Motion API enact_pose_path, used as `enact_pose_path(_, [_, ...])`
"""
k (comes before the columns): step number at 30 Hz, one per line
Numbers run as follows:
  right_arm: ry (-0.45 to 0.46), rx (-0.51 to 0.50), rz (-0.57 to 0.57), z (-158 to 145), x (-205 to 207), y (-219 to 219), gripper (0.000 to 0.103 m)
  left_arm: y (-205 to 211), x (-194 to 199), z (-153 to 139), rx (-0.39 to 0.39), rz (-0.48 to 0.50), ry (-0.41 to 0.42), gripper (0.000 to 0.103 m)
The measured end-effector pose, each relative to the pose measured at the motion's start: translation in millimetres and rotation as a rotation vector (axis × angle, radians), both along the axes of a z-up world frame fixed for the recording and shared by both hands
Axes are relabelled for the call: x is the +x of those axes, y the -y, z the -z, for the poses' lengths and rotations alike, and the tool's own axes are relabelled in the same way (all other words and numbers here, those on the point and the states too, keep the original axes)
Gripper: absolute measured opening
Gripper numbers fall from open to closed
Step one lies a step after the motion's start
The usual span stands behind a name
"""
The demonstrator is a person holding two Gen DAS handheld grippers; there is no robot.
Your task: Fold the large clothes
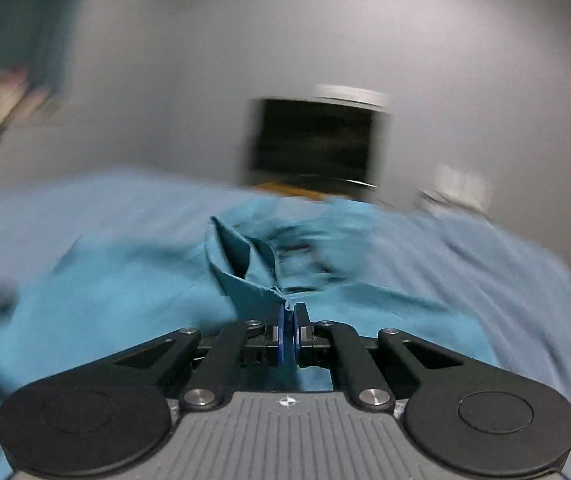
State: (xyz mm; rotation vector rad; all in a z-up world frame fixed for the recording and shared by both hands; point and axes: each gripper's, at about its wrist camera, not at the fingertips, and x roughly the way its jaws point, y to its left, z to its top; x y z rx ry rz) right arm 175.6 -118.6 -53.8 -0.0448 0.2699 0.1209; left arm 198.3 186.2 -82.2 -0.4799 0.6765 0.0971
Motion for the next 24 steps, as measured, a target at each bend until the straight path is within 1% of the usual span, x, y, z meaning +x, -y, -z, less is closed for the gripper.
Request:
enact_pose_path(2, [-0.028,0.190,0.107,-1.2,6.8,37.2,0.006,0.0,0.0,0.1,0.000,-0.001,-0.001,0.077])
enact_pose_path(5, [-0.096,0.405,0.204,11.7,15.5,80.4,0.006,-0.1,0.4,0.5,0.001,-0.001,-0.005,0.077])
enact_pose_path(8, [-0.138,0.564,0.293,32.5,18.5,107.3,0.006,0.3,0.6,1.1,0.004,0.000,-0.010,0.077])
enact_pose_path(9, [-0.147,0.597,0.314,38.0,18.6,112.1,0.006,0.5,0.6,1.1,0.005,-0.002,-0.011,0.077])
enact_pose_path(11, [-0.159,0.634,0.363,48.0,20.8,121.0,0.006,0.1,0.7,1.7,0.003,-0.004,-0.013,0.077])
enact_pose_path(13, [-0.173,0.674,0.381,55.5,23.7,126.8,0.006,-0.2,1.2,2.2,0.001,-0.005,-0.016,0.077])
enact_pose_path(15, [-0.180,0.700,0.383,64.2,26.4,128.6,0.010,-0.3,1.6,2.1,0.001,-0.005,-0.017,0.077])
enact_pose_path(16, [-0.185,0.711,0.375,66.2,27.9,128.9,0.015,-0.4,1.7,1.9,0.002,-0.004,-0.017,0.077])
enact_pose_path(18, [-0.195,0.736,0.359,72.2,34.6,128.8,0.030,-0.2,1.7,1.7,0.004,-0.003,-0.017,0.077])
enact_pose_path(19, [-0.207,0.751,0.348,76.1,38.7,127.9,0.042,-0.5,1.5,1.8,0.005,-0.001,-0.017,0.077])
enact_pose_path(20, [-0.217,0.762,0.340,79.9,42.2,128.9,0.048,-0.6,1.5,1.7,0.005,0.000,-0.017,0.077])
enact_pose_path(22, [-0.238,0.783,0.326,85.2,45.1,130.8,0.048,-0.4,1.3,2.2,0.006,0.002,-0.019,0.077])
enact_pose_path(24, [-0.240,0.796,0.301,87.3,45.6,129.3,0.045,0.0,1.5,2.4,0.004,0.006,-0.021,0.077])
